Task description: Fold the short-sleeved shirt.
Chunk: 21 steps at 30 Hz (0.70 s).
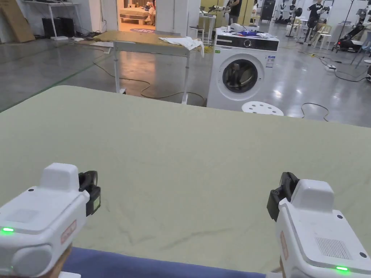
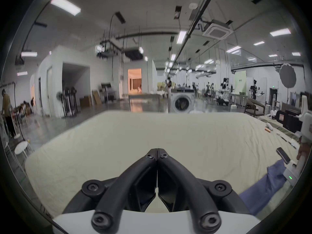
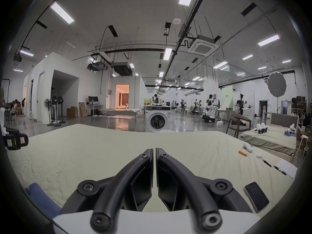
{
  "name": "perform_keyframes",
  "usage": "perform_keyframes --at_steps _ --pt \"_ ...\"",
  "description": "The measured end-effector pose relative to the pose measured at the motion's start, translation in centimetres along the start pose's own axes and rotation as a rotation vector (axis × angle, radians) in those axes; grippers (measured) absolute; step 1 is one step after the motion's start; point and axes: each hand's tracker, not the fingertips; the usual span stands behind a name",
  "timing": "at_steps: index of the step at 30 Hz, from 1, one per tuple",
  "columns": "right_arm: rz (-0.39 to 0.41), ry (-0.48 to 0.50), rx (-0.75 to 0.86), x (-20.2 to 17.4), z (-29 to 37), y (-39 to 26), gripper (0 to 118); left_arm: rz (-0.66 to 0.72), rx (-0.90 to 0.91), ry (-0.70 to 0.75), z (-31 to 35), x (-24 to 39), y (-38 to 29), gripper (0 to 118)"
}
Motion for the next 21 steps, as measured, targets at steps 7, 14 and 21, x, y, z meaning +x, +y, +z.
perform_keyframes --at_steps 7,14,21 --pt "-0.004 0.021 -0.076 0.3 -0.9 -1.7 2 0.226 -0.324 -0.192 0.3 -9.3 -3.9 0" --pt "-0.002 0.044 -0.128 0.3 -1.3 -2.6 2 0.596 -0.58 -0.357 -1.3 -16.4 -9.7 36" --pt "0.002 0.045 -0.168 0.5 -1.5 -3.2 2 0.923 -0.59 -0.551 -3.7 -18.5 -13.1 83"
